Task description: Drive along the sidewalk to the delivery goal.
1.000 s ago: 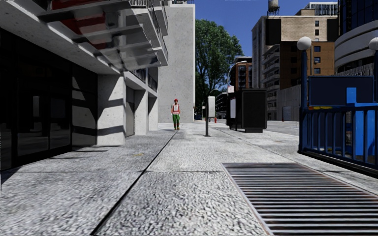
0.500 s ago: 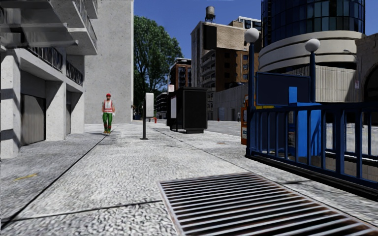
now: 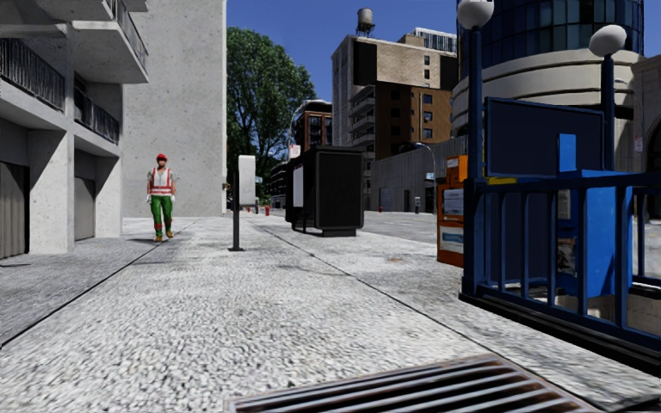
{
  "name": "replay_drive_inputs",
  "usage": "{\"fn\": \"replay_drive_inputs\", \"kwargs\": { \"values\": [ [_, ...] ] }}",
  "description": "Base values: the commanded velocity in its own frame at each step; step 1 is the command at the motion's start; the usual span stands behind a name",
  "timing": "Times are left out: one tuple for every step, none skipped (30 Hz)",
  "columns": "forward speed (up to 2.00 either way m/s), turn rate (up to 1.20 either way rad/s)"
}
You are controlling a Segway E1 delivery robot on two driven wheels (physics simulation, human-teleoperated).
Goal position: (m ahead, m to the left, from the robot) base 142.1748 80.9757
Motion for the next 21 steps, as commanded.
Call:
{"fn": "replay_drive_inputs", "kwargs": {
  "values": [
    [2.0,0.0],
    [2.0,0.0],
    [2.0,0.0],
    [2.0,0.0],
    [2.0,0.0],
    [2.0,0.0],
    [2.0,0.0],
    [2.0,0.0],
    [2.0,0.0],
    [2.0,0.0],
    [2.0,0.0],
    [2.0,0.0],
    [2.0,0.0],
    [2.0,0.0],
    [2.0,0.0],
    [2.0,0.0],
    [2.0,0.0],
    [2.0,0.0],
    [2.0,0.0],
    [2.0,0.0],
    [2.0,0.0]
  ]
}}
